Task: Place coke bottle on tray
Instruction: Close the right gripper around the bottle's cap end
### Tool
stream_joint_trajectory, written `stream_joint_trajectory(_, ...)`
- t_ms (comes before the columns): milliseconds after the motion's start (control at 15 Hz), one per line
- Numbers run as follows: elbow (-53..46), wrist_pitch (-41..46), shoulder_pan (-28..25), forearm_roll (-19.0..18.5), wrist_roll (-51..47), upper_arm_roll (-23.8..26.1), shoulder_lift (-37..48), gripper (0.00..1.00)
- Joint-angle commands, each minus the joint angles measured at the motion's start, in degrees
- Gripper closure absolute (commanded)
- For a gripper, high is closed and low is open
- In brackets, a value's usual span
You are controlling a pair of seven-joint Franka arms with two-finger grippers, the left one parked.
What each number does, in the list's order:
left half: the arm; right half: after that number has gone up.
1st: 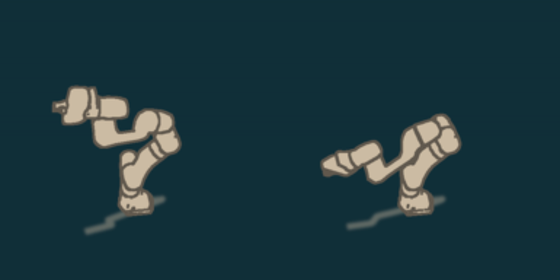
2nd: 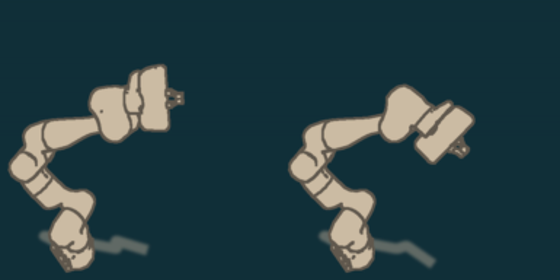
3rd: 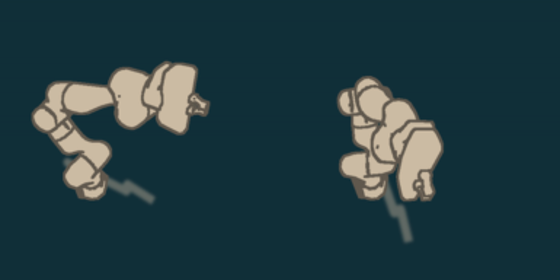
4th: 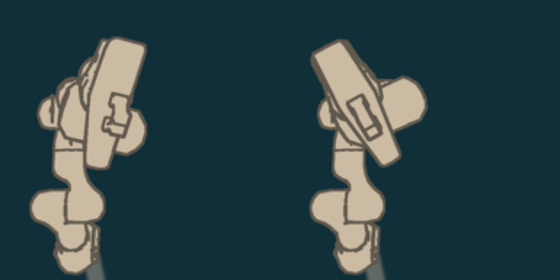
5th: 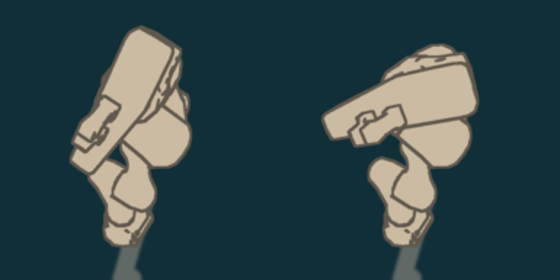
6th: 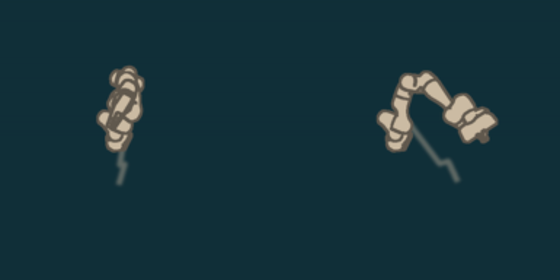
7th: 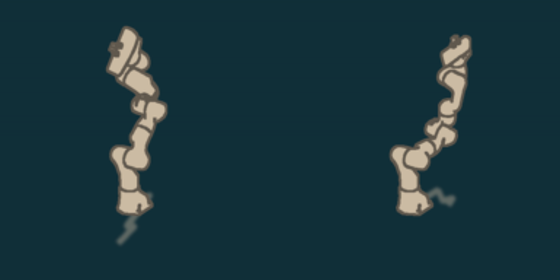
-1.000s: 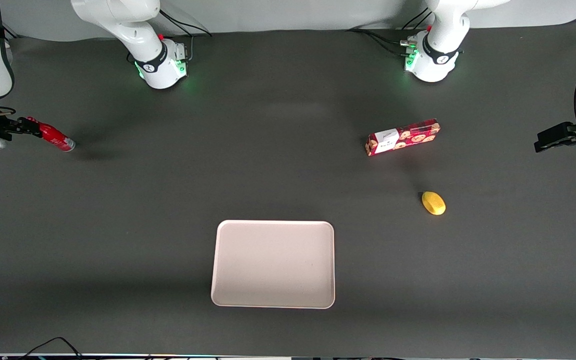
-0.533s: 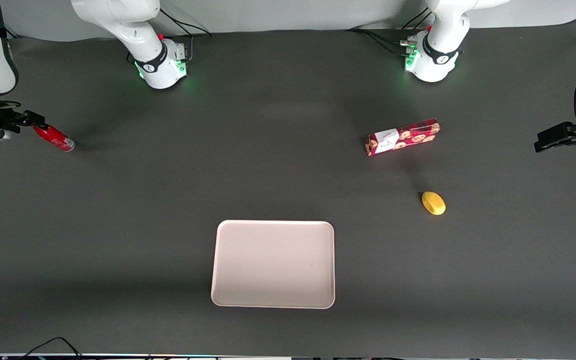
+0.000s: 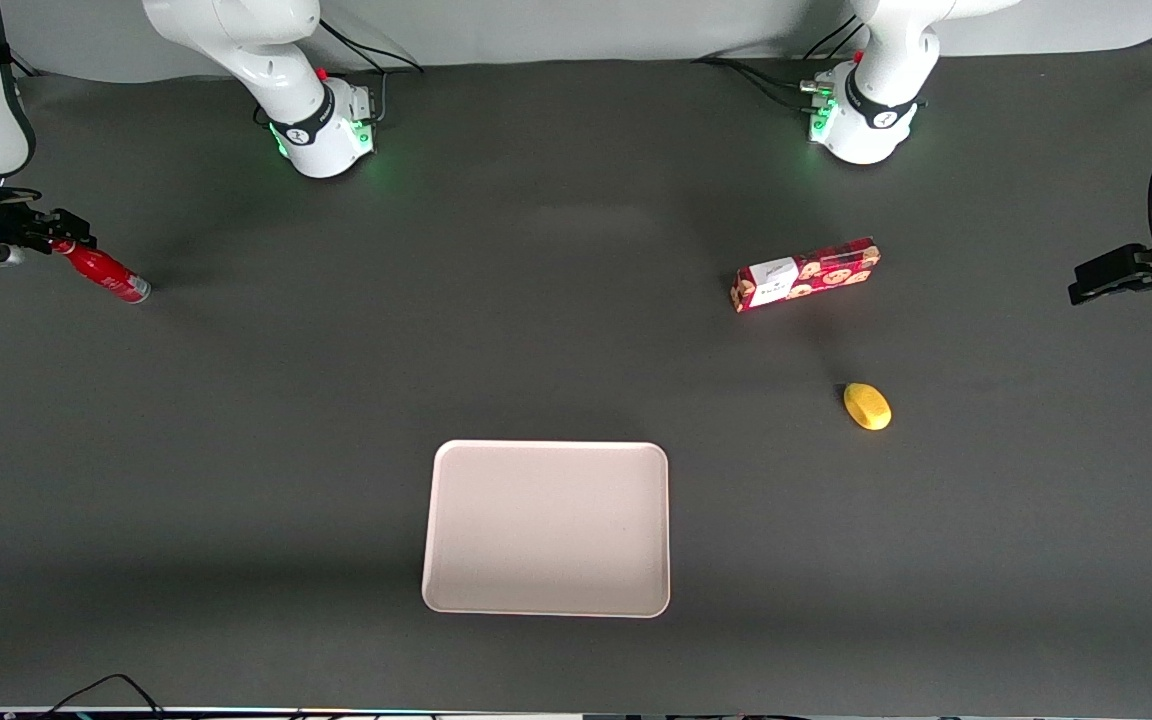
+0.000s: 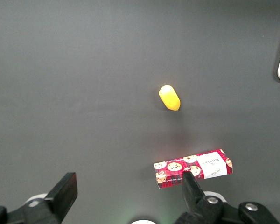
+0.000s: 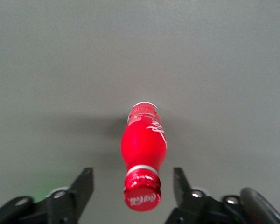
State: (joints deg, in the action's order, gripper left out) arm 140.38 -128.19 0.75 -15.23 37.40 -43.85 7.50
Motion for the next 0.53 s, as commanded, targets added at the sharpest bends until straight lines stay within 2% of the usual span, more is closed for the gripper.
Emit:
stream_joint_trajectory(0,1.56,-0.92,0.56,-2.43,1.27,-0.62,2.87,0.56)
stream_joint_trajectory(67,1.47,-0.83,0.56,-2.96,1.27,-0.62,2.79,0.67)
stream_joint_trajectory(200,1.47,-0.92,0.48,-3.06,1.27,-0.62,2.79,0.75)
stream_joint_trajectory(400,1.39,-0.92,0.21,-3.14,2.14,-0.62,2.78,1.00)
stream_joint_trajectory(467,1.30,-0.83,-0.14,-3.14,2.41,-0.53,2.87,1.00)
